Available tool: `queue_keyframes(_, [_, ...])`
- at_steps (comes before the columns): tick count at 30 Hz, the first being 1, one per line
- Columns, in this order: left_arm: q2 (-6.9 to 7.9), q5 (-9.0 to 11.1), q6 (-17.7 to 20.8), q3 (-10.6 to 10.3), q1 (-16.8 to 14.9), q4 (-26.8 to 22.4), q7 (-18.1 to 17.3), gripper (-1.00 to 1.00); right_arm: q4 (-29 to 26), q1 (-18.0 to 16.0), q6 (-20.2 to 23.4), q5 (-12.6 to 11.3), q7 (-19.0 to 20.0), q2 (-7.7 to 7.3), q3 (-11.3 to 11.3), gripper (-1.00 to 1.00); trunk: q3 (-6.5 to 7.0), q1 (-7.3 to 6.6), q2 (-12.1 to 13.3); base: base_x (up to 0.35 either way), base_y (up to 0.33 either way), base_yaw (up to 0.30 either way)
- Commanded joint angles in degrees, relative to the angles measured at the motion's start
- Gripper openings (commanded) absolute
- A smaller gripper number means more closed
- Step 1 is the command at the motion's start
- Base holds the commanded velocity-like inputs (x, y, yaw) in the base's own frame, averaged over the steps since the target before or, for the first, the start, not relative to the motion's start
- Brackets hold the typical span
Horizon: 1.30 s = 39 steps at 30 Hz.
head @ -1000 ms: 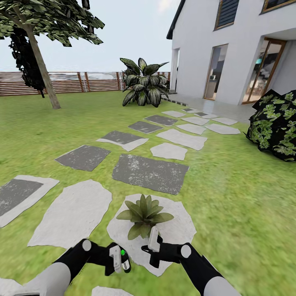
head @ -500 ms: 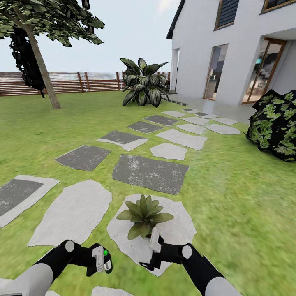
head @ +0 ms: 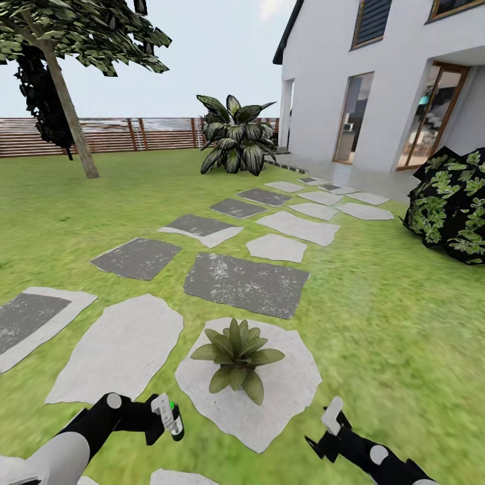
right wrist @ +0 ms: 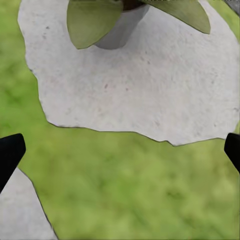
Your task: Pick up the pesticide atomizer in the garden and spray insectifuge to fully cover both potted plants in the garden.
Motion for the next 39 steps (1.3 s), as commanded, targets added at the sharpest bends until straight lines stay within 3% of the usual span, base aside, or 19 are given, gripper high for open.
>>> queue_keyframes(1, [-0.05,-0.5,-0.4,0.5,0.0,-0.1,-0.2,-1.00,0.0,0.0,-0.1,-0.2,0.0,-0.02,0.5,1.00,-0.05,-0.01,0.0,0.000,0.000,0.000])
queue_keyframes(10, [0.19,-0.1,0.3,1.0,-0.4,-0.5,-0.1,-1.00,0.3,0.0,-0.1,-0.6,-0.6,-0.30,0.0,1.00,-0.05,-0.01,0.0,0.000,0.000,0.000])
queue_keyframes(13, [0.23,0.0,1.5,1.3,-0.8,-0.7,0.2,-1.00,1.7,0.0,-0.1,-1.1,-4.2,-0.74,-0.2,1.00,-0.05,-0.01,0.0,0.000,0.000,0.000])
queue_keyframes(16, [0.07,0.0,7.1,1.4,-1.4,-0.8,0.4,-1.00,6.1,0.0,0.0,-3.8,-15.1,-0.84,-0.2,1.00,-0.05,-0.01,0.0,0.000,0.000,0.000])
queue_keyframes(19, [-0.18,0.0,15.8,1.3,-2.7,-0.9,0.3,-1.00,8.4,0.1,0.0,-8.0,-24.1,-0.74,-0.2,1.00,-0.05,-0.01,0.0,0.000,0.000,0.000])
queue_keyframes(24, [-0.53,0.1,28.4,1.4,-6.1,-0.9,0.1,-1.00,8.9,0.1,0.0,-19.8,-26.8,-0.26,-0.2,1.00,-0.05,-0.01,0.0,0.000,0.000,0.000])
queue_keyframes(29, [-0.53,0.1,37.2,1.3,-8.7,-1.0,0.0,-1.00,9.0,0.1,0.1,-29.6,-26.8,-0.83,-0.2,1.00,-0.05,-0.01,0.0,0.000,0.000,0.000])
queue_keyframes(33, [-0.51,0.1,40.9,1.2,-10.3,-1.0,0.0,-1.00,9.1,0.2,0.1,-32.2,-26.6,-0.92,-0.1,1.00,-0.05,-0.01,0.0,0.000,0.000,0.000])
queue_keyframes(39, [-0.88,0.1,44.4,1.0,-11.0,-1.0,0.0,-1.00,9.2,0.3,0.1,-32.5,-26.7,-0.93,0.0,1.00,-0.05,-0.01,0.0,0.000,0.000,0.000])
